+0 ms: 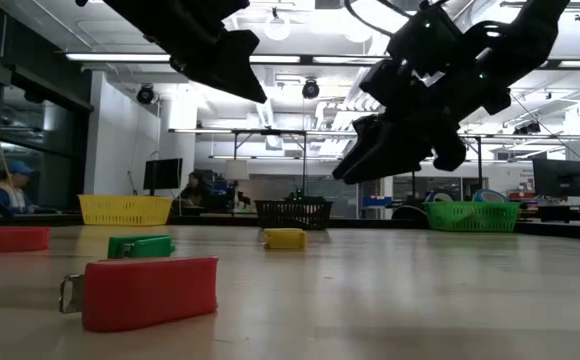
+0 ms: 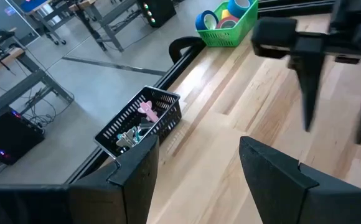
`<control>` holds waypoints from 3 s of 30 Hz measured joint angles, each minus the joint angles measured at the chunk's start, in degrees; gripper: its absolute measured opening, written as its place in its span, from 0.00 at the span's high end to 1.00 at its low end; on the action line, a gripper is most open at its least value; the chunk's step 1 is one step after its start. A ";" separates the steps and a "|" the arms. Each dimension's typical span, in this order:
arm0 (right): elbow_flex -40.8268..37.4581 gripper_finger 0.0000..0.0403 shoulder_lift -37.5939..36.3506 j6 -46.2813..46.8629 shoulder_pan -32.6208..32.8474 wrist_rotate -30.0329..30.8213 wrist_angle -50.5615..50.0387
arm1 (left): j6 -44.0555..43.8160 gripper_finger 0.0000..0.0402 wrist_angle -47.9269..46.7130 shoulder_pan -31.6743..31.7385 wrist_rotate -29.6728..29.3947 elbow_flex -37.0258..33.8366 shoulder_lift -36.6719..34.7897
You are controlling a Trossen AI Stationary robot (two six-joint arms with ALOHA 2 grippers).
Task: Pick and place Stapler, Stapler remover, tape
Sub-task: Put the yellow stapler into the yellow bin
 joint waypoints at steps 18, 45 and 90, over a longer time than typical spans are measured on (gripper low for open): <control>13.20 0.54 8.63 -1.50 7.55 0.19 -10.93 | 1.07 0.46 0.48 0.00 -0.04 0.00 0.00; 21.49 0.54 19.85 -2.95 9.41 3.04 -13.37 | -26.41 0.46 -25.17 -0.01 -3.16 -5.37 -6.29; 21.42 0.68 21.81 -2.42 8.63 1.62 -13.37 | -18.43 0.46 7.81 -0.02 11.11 -32.59 -28.30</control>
